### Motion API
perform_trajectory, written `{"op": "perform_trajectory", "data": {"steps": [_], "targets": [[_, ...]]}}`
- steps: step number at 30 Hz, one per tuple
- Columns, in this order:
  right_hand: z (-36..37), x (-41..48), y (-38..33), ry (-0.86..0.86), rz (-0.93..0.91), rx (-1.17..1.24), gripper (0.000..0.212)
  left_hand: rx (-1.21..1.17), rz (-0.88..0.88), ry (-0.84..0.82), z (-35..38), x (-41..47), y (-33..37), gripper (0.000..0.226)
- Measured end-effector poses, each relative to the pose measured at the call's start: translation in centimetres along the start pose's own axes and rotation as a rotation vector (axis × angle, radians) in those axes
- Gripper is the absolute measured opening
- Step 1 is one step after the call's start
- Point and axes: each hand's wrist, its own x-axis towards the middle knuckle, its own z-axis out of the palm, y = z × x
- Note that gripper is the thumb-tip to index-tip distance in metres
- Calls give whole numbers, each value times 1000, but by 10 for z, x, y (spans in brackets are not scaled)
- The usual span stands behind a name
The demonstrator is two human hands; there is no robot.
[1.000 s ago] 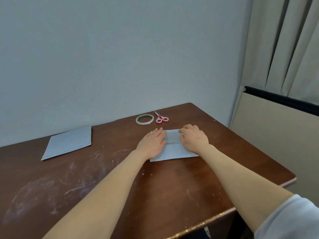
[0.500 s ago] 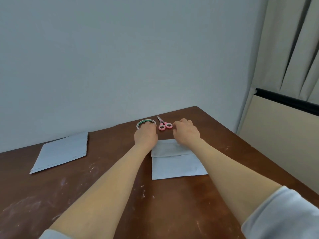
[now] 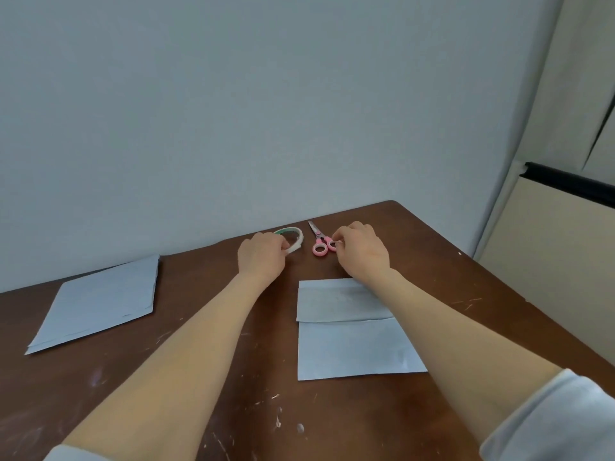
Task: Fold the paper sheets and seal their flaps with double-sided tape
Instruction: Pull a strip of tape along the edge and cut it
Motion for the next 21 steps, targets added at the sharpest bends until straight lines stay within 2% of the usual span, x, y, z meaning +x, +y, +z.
{"op": "perform_trajectory", "data": {"steps": [4, 6, 8, 10, 13, 18, 21], "targets": [[-12, -6, -6, 18, 20, 223, 23, -648, -148, 45, -22, -4, 11, 25], [-22, -16, -14, -28, 5, 370, 31, -931, -181, 16, -38, -13, 23, 24], [-30, -23, -21, -84, -31, 480, 38, -1101, -189, -54, -50, -22, 37, 22], [-38, -29, -24, -106, -61, 538, 26, -1225, -197, -126, -57, -32, 51, 23], [-57, -51, -24, -61, -69, 594, 17, -1327, -181, -170, -71, -53, 66, 25], [-84, -89, -19, -48, -95, 628, 14, -1241, -157, -56, -92, -77, 70, 35], [-92, -100, -17, -102, -134, 605, 16, -1183, -146, -68, -97, -87, 68, 38]]}}
